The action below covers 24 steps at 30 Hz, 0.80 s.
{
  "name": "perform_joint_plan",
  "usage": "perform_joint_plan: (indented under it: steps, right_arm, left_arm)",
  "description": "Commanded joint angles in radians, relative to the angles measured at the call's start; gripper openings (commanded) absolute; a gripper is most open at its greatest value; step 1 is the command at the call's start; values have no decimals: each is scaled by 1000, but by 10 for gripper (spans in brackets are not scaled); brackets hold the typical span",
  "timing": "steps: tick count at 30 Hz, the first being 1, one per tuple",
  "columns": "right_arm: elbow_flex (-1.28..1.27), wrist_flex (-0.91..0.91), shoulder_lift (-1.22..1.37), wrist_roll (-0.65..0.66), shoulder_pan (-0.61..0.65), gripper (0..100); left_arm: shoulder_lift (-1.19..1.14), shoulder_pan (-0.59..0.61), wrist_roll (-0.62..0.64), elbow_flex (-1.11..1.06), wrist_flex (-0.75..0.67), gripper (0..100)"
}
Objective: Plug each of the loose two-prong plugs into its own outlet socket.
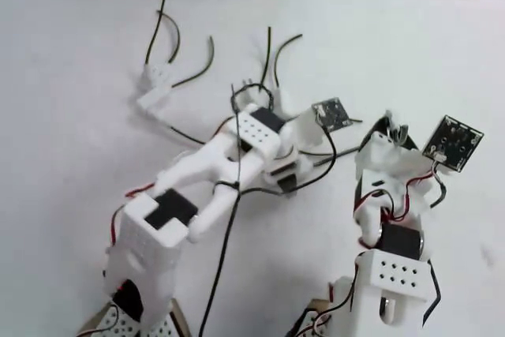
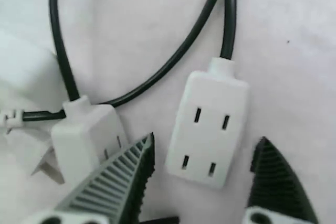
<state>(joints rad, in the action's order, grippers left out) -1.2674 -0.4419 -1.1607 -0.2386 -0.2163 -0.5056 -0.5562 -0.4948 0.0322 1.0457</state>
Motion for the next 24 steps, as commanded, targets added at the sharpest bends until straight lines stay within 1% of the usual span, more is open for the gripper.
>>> perform_joint_plan:
  steps: [1,4,7,9,13,17,21,24]
  right_arm:
    - [25,18,-15,-3,10,17]
    - [25,18,-15,-3,10,17]
    - [25,16,-15,-3,10,17]
    - [23,16,-15,-3,10,17]
    - [23,16,-15,-3,10,17]
    - [23,16,-15,-3,12,17]
    - [23,16,-15,-3,12,17]
    - [23,15,-13,-3,27,17]
  left_arm:
    - [18,-22,-3,54,34,156]
    - [45,-22,12,55,83,135]
    - [91,-13,87,48,118,134]
    - [117,-10,114,48,176,130]
    - [179,-5,117,31,276,61]
    - [306,5,117,-87,279,55]
    - [487,21,123,-245,279,113]
    - [613,81,123,-373,264,133]
